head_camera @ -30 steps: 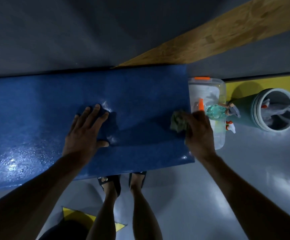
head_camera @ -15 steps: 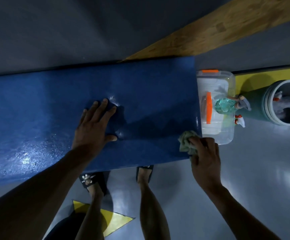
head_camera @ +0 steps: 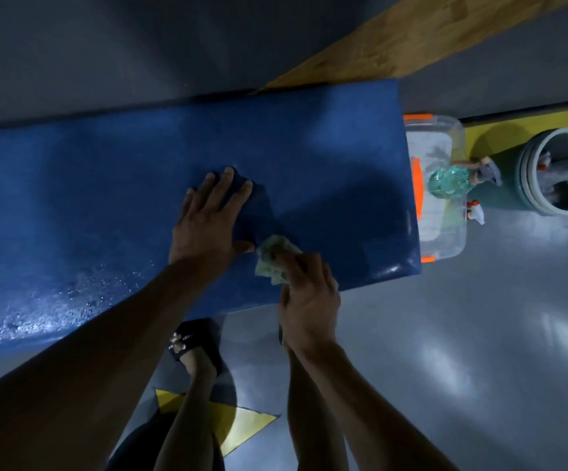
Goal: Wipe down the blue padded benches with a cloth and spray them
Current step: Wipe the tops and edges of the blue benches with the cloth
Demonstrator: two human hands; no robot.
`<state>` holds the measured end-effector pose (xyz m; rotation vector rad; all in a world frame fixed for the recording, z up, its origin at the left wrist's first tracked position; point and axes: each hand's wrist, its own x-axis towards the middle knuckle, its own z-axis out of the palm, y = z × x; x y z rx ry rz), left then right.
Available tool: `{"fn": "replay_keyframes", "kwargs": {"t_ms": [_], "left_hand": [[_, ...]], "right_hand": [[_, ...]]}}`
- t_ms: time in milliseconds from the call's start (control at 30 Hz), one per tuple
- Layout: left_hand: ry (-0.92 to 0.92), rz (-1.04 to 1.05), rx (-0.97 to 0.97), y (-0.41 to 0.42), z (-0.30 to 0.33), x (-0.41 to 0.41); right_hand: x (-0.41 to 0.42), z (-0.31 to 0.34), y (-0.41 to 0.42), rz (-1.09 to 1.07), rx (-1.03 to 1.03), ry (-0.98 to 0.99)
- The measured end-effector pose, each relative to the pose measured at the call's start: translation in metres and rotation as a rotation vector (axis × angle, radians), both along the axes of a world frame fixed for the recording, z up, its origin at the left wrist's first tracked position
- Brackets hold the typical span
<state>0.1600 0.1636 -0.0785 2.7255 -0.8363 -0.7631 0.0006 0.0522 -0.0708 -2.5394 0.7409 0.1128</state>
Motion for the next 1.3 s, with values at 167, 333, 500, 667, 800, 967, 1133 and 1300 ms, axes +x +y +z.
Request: {"fn": "replay_keyframes", "kwargs": {"t_ms": [167,333,500,667,800,967,1133,1300], "left_hand": [[-0.044,-0.041,-0.048,0.031,0.016,0.008],[-0.081,0.012,0.028,0.109,0.029,-0.007],[0.020,-0.020,0.211,0.150,0.029,-0.019],[-0.006,-0.027,0.213,0.152,0.024,-0.021],[-0.025,-0.010,0.186,0.155,0.022,-0.023],[-0.003,-0.029,0.189,0.154,0.022,-0.023],[-0.029,-0.065,0.209,0.158,0.022,-0.021],[-0.092,-0.111,0.232,0.161,0.018,-0.019]], "right_hand": [[-0.008,-0.004,-0.066,0.107,-0.099,-0.033],[-0.020,0.003,-0.111,-0.250,-0.175,0.070],[0.000,-0.008,0.003,-0.488,-0.076,0.074],[0.016,-0.004,0.121,-0.037,0.123,-0.011],[0.004,-0.001,0.083,0.173,0.104,0.018],[-0.027,0.001,-0.026,-0.096,-0.116,0.042],[-0.012,-0.019,0.030,-0.526,-0.164,-0.015],[0.010,-0.012,0.176,-0.155,0.033,-0.114]]}}
